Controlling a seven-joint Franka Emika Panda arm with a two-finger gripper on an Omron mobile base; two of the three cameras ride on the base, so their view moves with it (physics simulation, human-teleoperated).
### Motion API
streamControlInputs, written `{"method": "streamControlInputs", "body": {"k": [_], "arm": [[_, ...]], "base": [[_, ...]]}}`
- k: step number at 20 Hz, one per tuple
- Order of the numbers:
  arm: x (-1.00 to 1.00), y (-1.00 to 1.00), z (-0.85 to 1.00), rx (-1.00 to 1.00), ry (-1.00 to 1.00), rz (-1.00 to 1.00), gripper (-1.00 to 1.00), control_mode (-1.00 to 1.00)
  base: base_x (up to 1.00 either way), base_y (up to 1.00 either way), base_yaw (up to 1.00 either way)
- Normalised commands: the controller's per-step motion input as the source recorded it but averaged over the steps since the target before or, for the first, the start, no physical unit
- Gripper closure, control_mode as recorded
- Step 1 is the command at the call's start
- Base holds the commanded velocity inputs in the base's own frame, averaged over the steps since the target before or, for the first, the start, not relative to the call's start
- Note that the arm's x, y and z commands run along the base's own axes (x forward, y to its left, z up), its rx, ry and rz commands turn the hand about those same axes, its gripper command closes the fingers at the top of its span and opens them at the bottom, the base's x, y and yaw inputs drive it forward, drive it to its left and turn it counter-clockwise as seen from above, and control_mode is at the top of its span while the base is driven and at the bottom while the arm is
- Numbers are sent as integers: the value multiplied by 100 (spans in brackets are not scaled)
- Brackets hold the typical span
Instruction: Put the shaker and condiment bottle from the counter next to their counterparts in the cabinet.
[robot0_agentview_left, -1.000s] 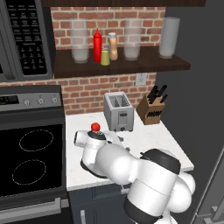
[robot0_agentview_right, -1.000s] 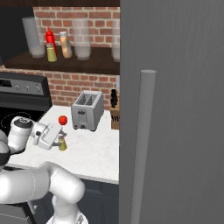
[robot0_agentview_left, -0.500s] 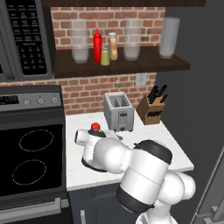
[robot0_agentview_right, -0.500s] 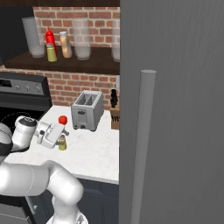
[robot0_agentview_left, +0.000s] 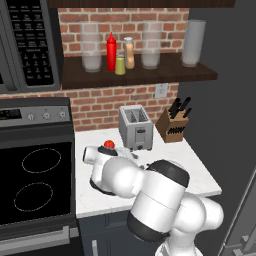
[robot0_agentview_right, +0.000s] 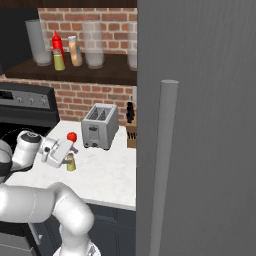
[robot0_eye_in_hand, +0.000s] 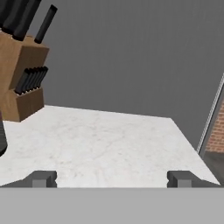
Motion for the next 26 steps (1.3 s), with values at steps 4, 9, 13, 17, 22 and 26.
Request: {"method": "streamControlInputs", "body": {"k": [4,9,13,17,22,26], "arm": [[-11,6,0,0,0,0,-100,-100],[-28,2,-3,-1,0,0,-100,-100],[-28,0,-14,-2,7,0,-100,-100],[-18,0,-21,-2,9,0,-100,-100],[-6,0,-25,-2,9,0,-100,-100],[0,0,-25,-1,7,0,-100,-100]], "base": [[0,0,0],[0,0,0],[0,0,0],[0,0,0],[0,0,0],[0,0,0]]}}
